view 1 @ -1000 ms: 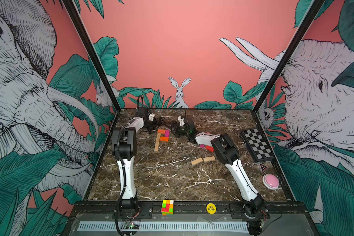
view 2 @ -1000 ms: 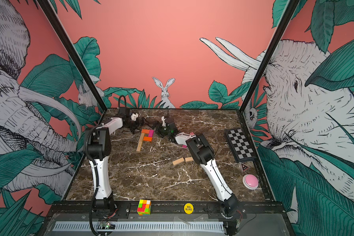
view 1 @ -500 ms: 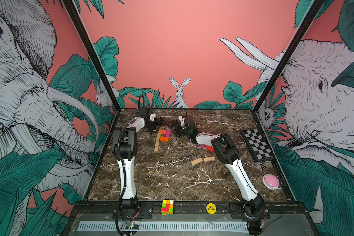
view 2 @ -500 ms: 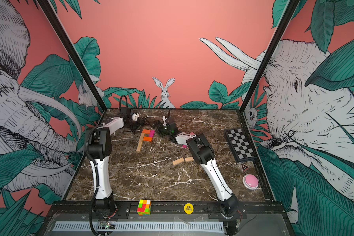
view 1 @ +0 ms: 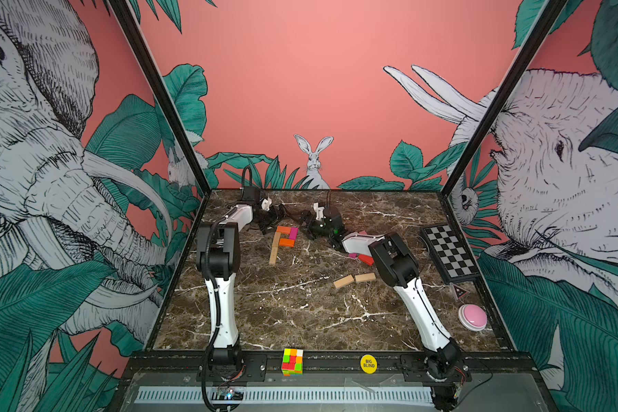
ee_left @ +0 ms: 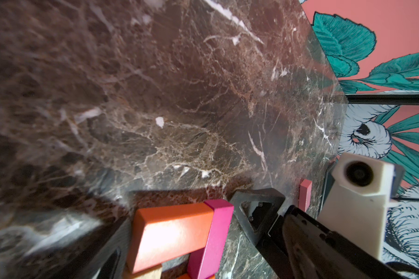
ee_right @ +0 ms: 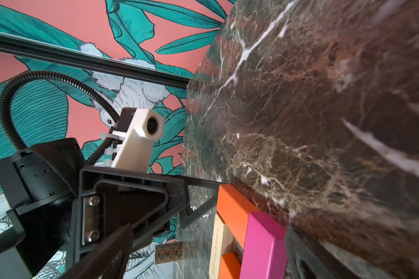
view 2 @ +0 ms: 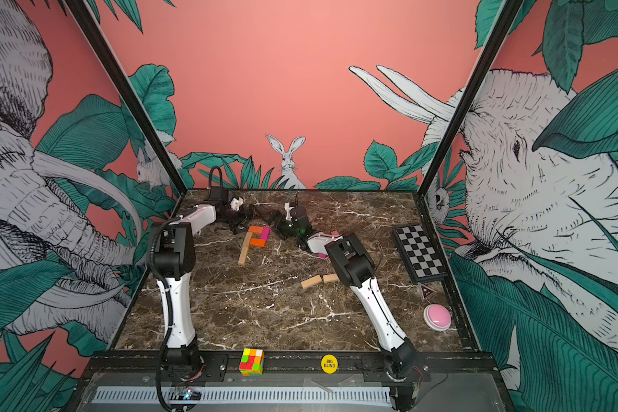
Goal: Assemble the letter p with building blocks
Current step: Adjust the building block at the center of the board.
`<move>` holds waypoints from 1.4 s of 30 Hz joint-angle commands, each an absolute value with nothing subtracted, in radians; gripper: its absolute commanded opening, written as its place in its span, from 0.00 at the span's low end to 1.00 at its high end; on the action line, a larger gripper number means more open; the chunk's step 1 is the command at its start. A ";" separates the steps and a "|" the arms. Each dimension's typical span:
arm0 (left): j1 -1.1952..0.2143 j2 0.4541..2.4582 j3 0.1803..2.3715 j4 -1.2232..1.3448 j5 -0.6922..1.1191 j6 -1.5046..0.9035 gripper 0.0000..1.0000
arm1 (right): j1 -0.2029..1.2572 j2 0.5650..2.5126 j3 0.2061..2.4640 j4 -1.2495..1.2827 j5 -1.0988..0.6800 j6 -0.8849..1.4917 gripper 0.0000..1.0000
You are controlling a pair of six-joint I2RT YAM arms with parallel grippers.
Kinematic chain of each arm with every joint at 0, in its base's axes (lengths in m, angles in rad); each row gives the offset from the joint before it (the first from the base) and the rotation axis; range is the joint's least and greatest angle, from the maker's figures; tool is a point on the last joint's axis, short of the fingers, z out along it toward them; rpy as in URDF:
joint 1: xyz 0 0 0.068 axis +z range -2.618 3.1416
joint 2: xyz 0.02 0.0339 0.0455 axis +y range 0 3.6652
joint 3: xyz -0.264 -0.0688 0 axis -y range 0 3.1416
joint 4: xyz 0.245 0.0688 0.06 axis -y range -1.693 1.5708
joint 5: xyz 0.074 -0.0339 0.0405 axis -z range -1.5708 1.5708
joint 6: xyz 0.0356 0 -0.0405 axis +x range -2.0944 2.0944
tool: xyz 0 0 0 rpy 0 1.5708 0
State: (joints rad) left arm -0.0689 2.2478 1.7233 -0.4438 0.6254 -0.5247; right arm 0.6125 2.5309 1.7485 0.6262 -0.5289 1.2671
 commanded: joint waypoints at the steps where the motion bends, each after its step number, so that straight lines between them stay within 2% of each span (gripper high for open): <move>1: -0.033 2.174 1.758 -0.460 0.618 -0.561 1.00 | 0.602 2.522 1.695 0.555 -0.536 1.237 0.98; 7: -0.010 1.990 1.647 -0.463 0.550 -0.558 0.99 | 0.583 2.478 1.688 0.546 -0.565 1.223 0.98; 14: -0.061 1.634 1.340 -0.528 0.365 -0.450 0.99 | 0.562 2.352 1.675 0.444 -0.601 1.133 0.98; 16: -0.076 1.558 1.248 -0.518 0.397 -0.441 0.86 | 0.558 2.297 1.654 0.410 -0.600 1.093 0.98; 20: -0.115 1.439 1.111 -0.529 0.405 -0.455 0.47 | 0.554 2.182 1.602 0.341 -0.611 1.031 0.98; 23: -0.167 1.410 1.068 -0.557 0.385 -0.451 0.36 | 0.552 2.085 1.549 0.270 -0.611 0.970 0.98; 24: -0.182 1.416 1.058 -0.558 0.384 -0.457 0.24 | 0.552 2.049 1.529 0.236 -0.606 0.942 0.98; 25: -0.193 1.427 1.050 -0.549 0.385 -0.463 0.16 | 0.551 2.022 1.510 0.215 -0.599 0.920 0.98; 30: -0.227 1.548 1.033 -0.482 0.385 -0.506 0.00 | 0.548 1.851 1.363 0.172 -0.576 0.853 0.98; 42: -0.237 1.810 1.135 -0.386 0.328 -0.542 0.00 | 0.540 1.544 1.053 0.127 -0.508 0.782 0.98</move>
State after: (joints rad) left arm -0.2344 1.8118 1.0878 -0.4183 0.3611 -0.5266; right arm 0.5449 1.6035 1.0760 0.1223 -0.5365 0.8192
